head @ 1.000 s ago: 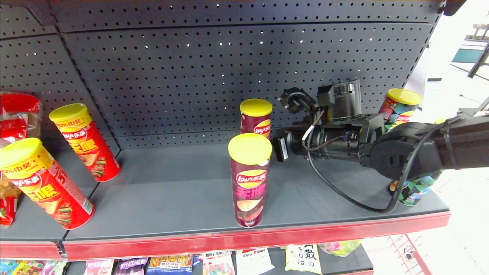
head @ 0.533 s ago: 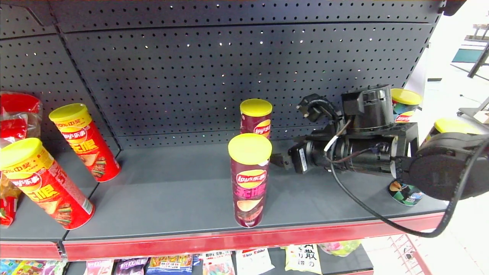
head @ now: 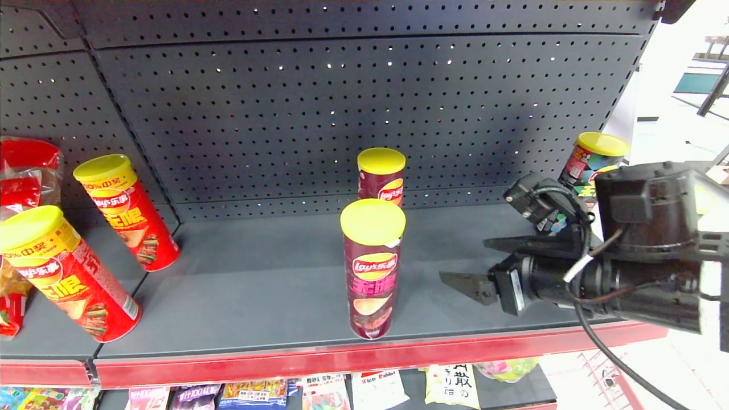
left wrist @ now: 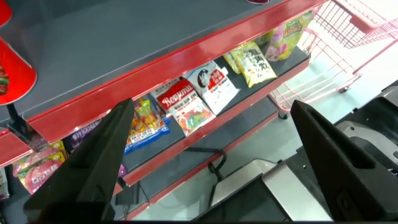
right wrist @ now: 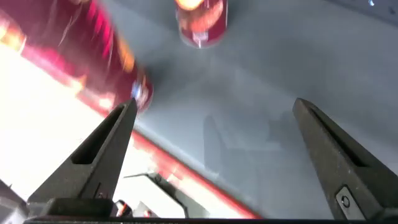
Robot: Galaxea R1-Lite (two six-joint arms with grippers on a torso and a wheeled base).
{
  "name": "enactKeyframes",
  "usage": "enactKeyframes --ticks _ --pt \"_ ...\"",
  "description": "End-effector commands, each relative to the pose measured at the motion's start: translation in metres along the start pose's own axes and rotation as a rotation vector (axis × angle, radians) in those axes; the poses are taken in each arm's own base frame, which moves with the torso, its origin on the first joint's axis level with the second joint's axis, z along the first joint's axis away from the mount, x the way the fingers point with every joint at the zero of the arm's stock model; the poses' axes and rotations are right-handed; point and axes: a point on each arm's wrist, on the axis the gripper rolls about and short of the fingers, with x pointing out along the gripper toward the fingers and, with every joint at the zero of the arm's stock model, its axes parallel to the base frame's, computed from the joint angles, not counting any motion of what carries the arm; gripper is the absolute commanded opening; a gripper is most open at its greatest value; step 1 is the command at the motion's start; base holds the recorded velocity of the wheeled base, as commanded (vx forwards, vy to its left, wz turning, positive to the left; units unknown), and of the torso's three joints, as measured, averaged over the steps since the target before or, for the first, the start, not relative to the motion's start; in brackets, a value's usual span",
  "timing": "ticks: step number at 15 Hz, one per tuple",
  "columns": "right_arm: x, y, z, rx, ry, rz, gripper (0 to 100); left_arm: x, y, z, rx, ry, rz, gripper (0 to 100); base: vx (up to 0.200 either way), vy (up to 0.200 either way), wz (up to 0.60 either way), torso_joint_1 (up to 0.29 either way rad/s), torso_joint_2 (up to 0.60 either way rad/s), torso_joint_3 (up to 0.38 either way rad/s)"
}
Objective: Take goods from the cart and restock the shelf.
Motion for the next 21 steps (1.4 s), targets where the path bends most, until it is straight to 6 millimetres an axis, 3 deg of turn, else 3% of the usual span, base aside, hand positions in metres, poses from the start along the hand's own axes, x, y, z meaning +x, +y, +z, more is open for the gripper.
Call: enactKeyframes --ticks 1,2,3,5,7,10,11,12,15,17,21 --pt "-0.049 0.001 -0.018 -0.003 -0.058 -0.007 100 0.009 0.002 0.008 -0.011 0.056 0.0 100 0.0 0.0 0.0 0.0 0.0 0.0" --pt "-0.054 0.001 -0.021 -0.003 -0.061 -0.009 100 0.011 0.002 0.009 -0.012 0.06 0.0 100 0.0 0.0 0.0 0.0 0.0 0.0" --pt "-0.088 -0.001 -0.044 0.006 -0.097 -0.037 100 0.02 0.005 0.015 -0.015 0.078 -0.002 100 0.0 0.0 0.0 0.0 0.0 0.0" --pt "-0.121 0.0 -0.071 0.007 -0.154 -0.072 100 0.03 0.007 0.024 -0.025 0.104 -0.001 100 0.0 0.0 0.0 0.0 0.0 0.0" --pt "-0.16 0.0 -0.097 -0.006 -0.248 -0.235 100 0.049 0.011 0.038 -0.049 0.131 -0.003 100 0.0 0.0 0.0 0.0 0.0 0.0" --pt "-0.201 0.002 -0.127 0.043 -0.247 -0.41 100 0.073 0.016 0.049 -0.057 0.158 -0.003 100 0.0 0.0 0.0 0.0 0.0 0.0" --pt "-0.201 0.002 -0.127 0.043 -0.247 -0.41 100 0.073 0.016 0.049 -0.057 0.158 -0.003 100 0.0 0.0 0.0 0.0 0.0 0.0" --pt "-0.221 0.009 -0.143 0.107 -0.21 -0.558 100 0.087 0.019 0.056 -0.061 0.178 -0.004 100 0.0 0.0 0.0 0.0 0.0 0.0" --pt "-0.225 0.022 -0.171 0.18 -0.209 -0.706 100 0.105 0.023 0.064 -0.074 0.226 -0.012 100 0.0 0.0 0.0 0.0 0.0 0.0" --pt "-0.222 0.027 -0.193 0.177 -0.25 -0.717 100 0.115 0.024 0.067 -0.092 0.251 -0.046 100 0.0 0.0 0.0 0.0 0.0 0.0" --pt "-0.209 0.025 -0.206 0.184 -0.237 -0.691 100 0.132 0.024 0.072 -0.099 0.301 -0.078 100 0.0 0.0 0.0 0.0 0.0 0.0"
